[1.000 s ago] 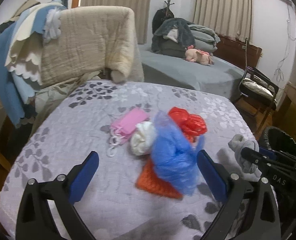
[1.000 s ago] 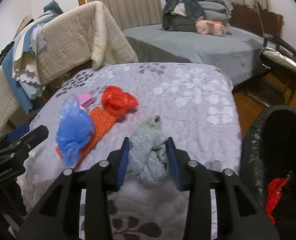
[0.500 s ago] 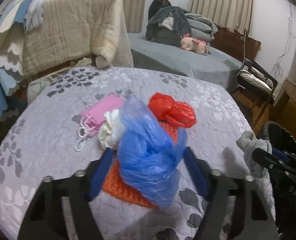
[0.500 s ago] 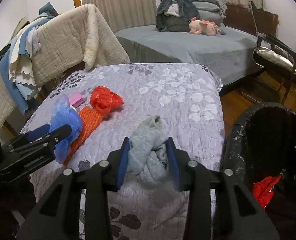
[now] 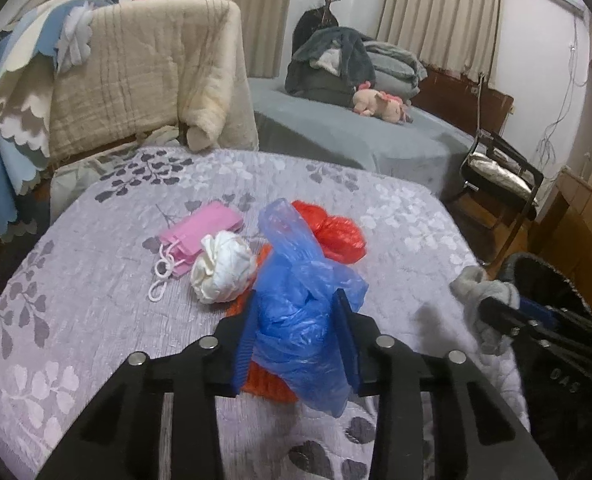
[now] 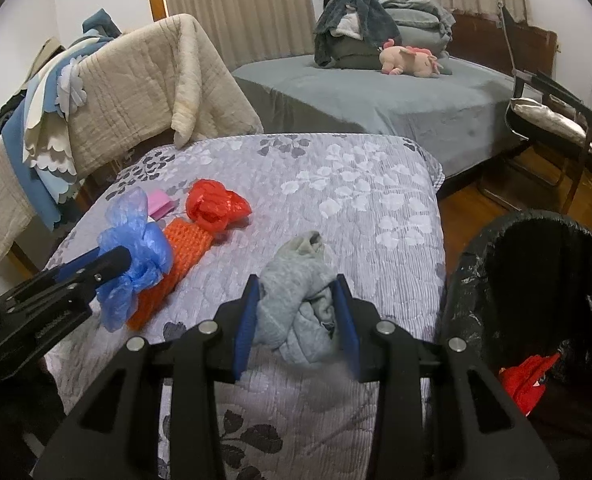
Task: Collect trash
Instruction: 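Carry the blue bag and grey sock over the bin and open both tools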
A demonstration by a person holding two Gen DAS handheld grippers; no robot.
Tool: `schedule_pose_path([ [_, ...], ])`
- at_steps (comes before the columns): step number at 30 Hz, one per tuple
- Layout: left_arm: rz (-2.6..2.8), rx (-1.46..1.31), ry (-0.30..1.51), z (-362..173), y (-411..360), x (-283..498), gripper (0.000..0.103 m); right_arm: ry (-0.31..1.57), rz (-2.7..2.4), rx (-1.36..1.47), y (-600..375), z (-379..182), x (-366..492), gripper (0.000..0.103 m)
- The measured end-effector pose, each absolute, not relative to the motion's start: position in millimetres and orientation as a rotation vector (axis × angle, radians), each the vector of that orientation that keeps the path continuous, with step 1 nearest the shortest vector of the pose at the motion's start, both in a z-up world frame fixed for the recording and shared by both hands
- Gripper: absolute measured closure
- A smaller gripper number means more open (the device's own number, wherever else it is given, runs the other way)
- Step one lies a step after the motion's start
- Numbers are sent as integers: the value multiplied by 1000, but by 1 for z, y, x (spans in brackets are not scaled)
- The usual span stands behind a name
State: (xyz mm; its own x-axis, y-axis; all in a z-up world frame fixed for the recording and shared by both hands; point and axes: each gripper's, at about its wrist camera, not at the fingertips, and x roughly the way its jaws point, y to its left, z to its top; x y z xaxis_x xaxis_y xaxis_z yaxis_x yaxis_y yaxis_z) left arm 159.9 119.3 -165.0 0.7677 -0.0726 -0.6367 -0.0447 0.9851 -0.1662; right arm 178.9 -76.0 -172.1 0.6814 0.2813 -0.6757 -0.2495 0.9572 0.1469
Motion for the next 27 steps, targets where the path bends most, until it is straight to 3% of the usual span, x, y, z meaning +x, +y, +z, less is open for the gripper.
schedule_pose_path([
  [13, -21, -156, 601, -120, 102, 134, 71, 717, 311, 56, -89, -141, 168, 67],
  [27, -55, -130, 597, -116, 83, 114, 79, 686, 306, 37, -108, -124, 142, 67],
])
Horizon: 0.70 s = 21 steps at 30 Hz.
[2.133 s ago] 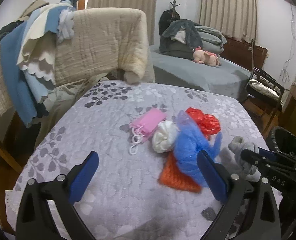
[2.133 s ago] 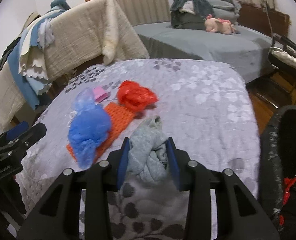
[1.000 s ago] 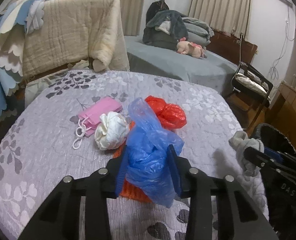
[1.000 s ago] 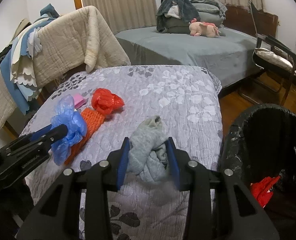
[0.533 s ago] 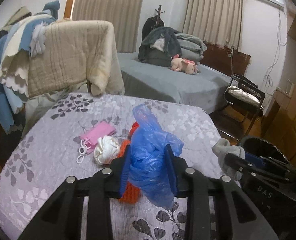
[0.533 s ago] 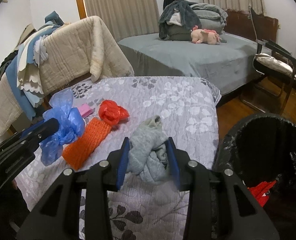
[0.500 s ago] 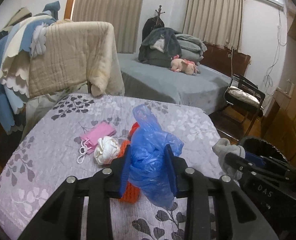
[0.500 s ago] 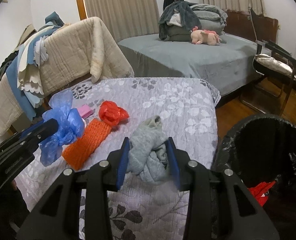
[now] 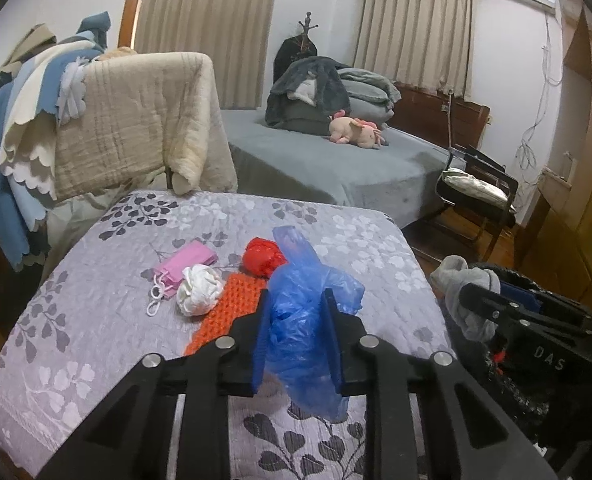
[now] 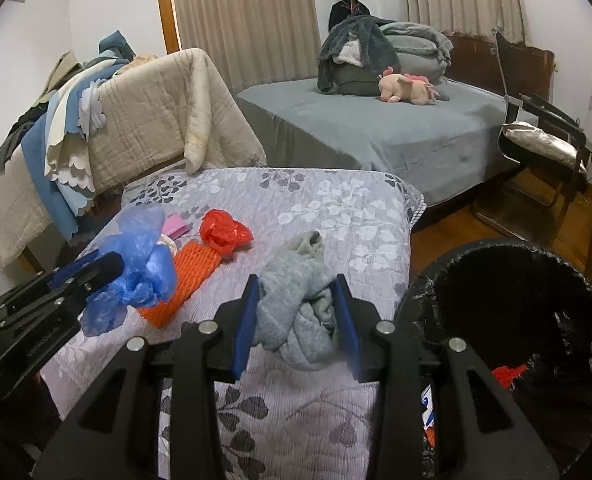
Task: Collect trash
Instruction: 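Carry the blue bag and grey sock over the bin and open both tools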
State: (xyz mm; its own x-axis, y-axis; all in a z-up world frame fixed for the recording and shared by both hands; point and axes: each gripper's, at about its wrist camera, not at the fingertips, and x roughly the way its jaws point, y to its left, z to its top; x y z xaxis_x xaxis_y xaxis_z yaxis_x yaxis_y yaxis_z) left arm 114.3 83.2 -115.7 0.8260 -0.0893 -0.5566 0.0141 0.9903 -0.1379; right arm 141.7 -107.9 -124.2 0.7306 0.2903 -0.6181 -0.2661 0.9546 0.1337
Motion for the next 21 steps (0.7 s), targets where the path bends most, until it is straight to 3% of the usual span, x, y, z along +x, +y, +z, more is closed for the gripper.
schedule_pose_path([
  [11, -98, -104, 639, -131, 65, 121, 88, 705, 277, 55, -122, -133, 139, 67],
  [21, -115, -117, 648, -136, 63, 121, 90, 705, 256, 76, -135, -135, 138, 67],
])
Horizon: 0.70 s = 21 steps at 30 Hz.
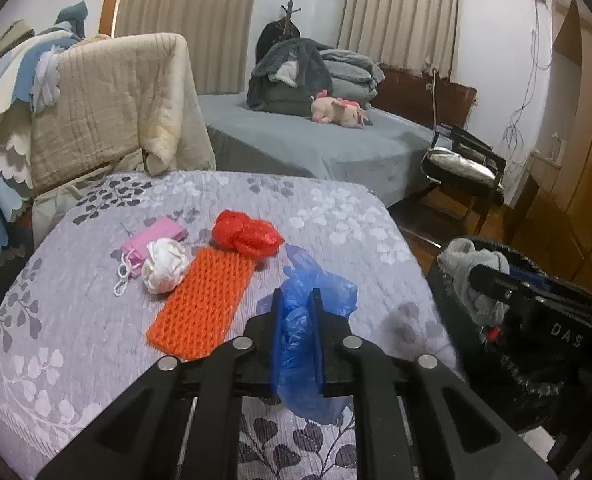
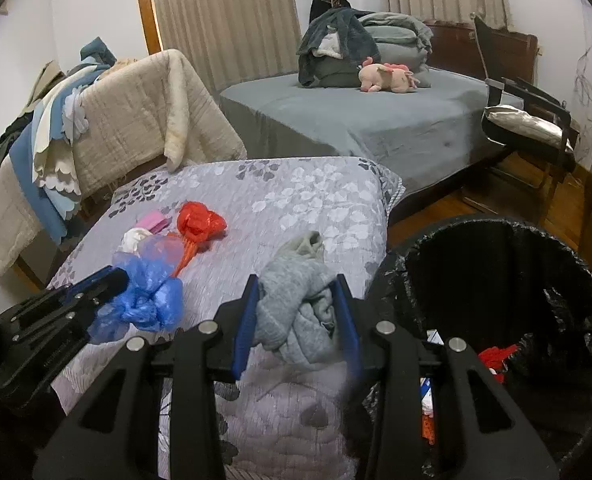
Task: Collect trash
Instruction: 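Carry the blue bag and grey sock over the bin and open both tools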
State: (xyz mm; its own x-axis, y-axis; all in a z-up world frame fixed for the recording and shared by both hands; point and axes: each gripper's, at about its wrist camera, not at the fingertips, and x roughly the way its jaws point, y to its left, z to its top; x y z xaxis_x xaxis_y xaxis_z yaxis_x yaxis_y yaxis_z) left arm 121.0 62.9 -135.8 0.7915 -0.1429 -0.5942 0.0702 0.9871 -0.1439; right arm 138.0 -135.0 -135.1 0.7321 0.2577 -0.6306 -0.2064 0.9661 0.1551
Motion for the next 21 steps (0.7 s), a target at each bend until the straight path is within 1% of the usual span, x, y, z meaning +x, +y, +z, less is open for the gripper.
schedule_pose_path([
  [10, -164, -117, 572, -103, 44, 126, 91, 643, 205, 90, -166, -108, 135, 67],
  [21, -292, -98, 522, -78, -13, 139, 91, 609, 82, 82, -227, -90, 119, 67],
])
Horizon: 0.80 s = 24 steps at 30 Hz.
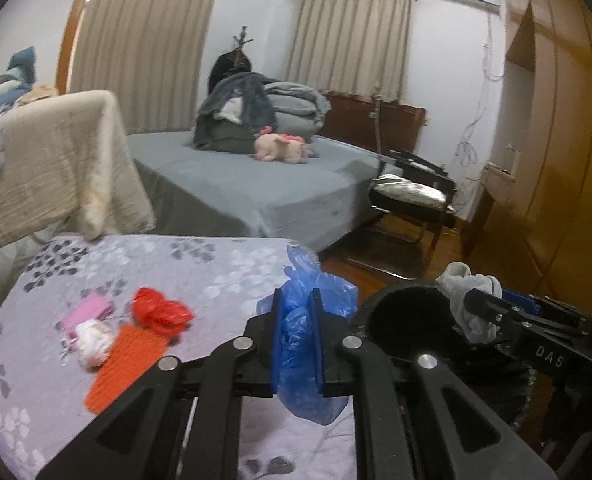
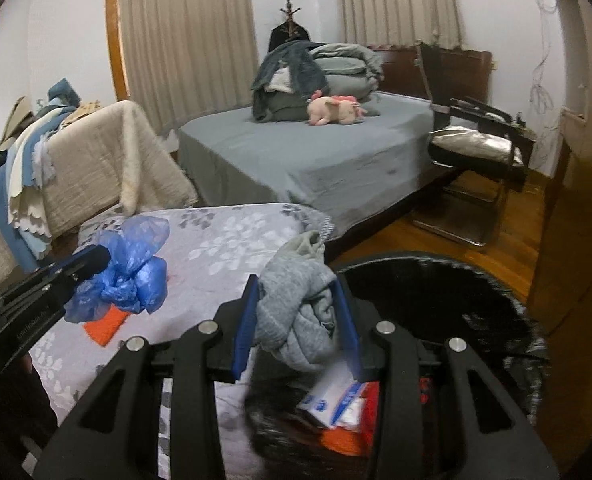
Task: Collect trash
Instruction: 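Carry the blue bag and grey sock over the bin and open both tools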
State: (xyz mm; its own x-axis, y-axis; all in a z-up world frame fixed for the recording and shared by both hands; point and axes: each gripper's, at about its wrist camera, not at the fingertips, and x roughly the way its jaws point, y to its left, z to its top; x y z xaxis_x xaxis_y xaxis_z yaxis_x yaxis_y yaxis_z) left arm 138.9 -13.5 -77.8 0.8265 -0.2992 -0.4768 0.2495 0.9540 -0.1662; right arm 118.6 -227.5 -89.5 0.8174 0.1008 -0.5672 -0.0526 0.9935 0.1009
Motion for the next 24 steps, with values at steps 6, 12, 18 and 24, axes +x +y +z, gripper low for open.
schedule_pose_path([
  [6, -380, -87, 523, -75, -57, 145, 91, 602, 13, 88, -264, -89, 107, 67],
  [12, -459, -60, 537, -78, -98, 148, 91, 601, -42, 103, -296, -91, 98, 67],
  [18, -528, -36, 566, -87, -137, 152, 91, 610, -94, 122, -324, -99, 90, 67],
  [24, -565, -11, 579, -94, -163, 156, 91, 625, -135, 127, -344, -107, 88, 67],
])
